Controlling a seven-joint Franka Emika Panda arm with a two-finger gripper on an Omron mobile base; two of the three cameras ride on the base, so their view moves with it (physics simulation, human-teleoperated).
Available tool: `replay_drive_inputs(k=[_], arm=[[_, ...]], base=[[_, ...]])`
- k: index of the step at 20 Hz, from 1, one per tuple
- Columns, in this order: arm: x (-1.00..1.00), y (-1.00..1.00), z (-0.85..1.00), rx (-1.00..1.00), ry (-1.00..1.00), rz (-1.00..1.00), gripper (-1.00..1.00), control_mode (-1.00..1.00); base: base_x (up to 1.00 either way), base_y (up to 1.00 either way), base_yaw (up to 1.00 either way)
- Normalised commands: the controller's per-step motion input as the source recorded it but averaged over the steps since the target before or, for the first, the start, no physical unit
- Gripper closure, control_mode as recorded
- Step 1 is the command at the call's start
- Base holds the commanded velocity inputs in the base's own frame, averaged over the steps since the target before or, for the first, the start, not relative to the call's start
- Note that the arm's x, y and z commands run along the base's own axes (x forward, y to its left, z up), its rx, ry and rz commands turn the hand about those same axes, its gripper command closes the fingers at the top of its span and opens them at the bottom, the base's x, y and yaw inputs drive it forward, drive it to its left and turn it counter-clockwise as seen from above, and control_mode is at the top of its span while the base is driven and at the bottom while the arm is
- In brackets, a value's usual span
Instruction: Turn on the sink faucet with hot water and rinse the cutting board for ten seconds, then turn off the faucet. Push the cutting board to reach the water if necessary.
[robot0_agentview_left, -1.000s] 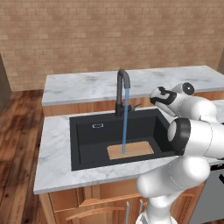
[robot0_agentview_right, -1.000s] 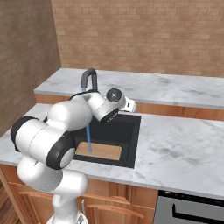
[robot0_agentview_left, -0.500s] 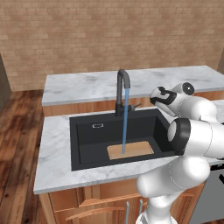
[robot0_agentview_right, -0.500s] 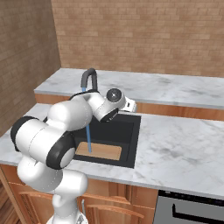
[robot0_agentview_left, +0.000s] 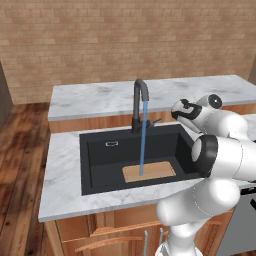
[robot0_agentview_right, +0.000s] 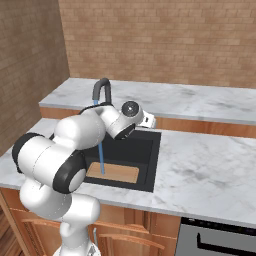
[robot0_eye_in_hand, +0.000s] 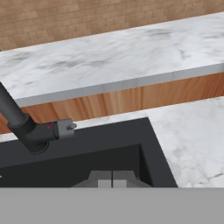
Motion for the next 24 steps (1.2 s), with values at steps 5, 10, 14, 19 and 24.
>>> replay_drive_inputs(k=[5,10,14,19,24], arm=[[0.00,0.00,0.00,0.00,0.00,0.00,1.00,-1.00],[0.00,0.00,0.00,0.00,0.00,0.00,1.00,-1.00],[0.00,0.00,0.00,0.00,0.00,0.00,1.00,-1.00],[0.00,0.00,0.00,0.00,0.00,0.00,1.00,-1.00],[0.00,0.00,0.00,0.00,0.00,0.00,1.00,-1.00]], base=[[0.00,0.00,0.00],[0.00,0.00,0.00],[0.00,0.00,0.00],[0.00,0.00,0.00],[0.00,0.00,0.00]])
